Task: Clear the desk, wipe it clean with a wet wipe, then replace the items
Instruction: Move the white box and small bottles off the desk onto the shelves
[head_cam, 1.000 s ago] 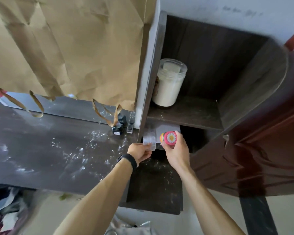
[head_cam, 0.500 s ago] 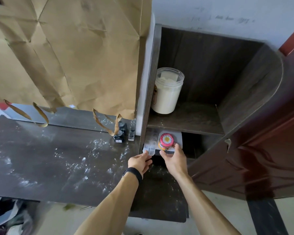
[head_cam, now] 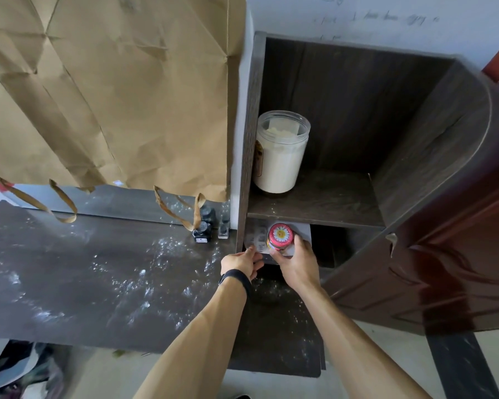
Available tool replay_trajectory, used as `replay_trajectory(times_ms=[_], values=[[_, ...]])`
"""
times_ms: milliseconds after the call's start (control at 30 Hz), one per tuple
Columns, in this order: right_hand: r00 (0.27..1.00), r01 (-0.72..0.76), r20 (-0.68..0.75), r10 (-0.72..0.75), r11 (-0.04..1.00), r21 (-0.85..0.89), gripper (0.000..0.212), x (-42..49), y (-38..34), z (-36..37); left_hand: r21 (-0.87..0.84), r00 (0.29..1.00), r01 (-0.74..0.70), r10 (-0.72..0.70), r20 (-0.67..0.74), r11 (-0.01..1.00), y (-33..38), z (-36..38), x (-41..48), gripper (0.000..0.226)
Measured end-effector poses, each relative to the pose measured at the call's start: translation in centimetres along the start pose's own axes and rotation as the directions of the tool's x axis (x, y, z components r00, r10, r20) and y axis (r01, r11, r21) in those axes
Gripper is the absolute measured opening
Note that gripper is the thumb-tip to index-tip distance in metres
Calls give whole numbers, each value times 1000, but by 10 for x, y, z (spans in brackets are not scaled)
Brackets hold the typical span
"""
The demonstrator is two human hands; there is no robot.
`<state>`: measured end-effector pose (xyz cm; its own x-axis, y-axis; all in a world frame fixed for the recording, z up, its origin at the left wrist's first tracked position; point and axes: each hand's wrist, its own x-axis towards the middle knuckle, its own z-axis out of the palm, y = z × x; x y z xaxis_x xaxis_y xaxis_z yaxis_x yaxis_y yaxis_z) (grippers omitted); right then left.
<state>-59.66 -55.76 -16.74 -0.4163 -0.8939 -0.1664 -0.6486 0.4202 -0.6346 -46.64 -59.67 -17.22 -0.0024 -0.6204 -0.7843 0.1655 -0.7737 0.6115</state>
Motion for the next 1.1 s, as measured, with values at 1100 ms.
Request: replay_trajectory(times_ms=[1100], values=[[963, 225, 197, -185, 952, -207, 53, -100, 15, 118, 906, 925, -243, 366, 108, 346, -18, -160, 40, 53]])
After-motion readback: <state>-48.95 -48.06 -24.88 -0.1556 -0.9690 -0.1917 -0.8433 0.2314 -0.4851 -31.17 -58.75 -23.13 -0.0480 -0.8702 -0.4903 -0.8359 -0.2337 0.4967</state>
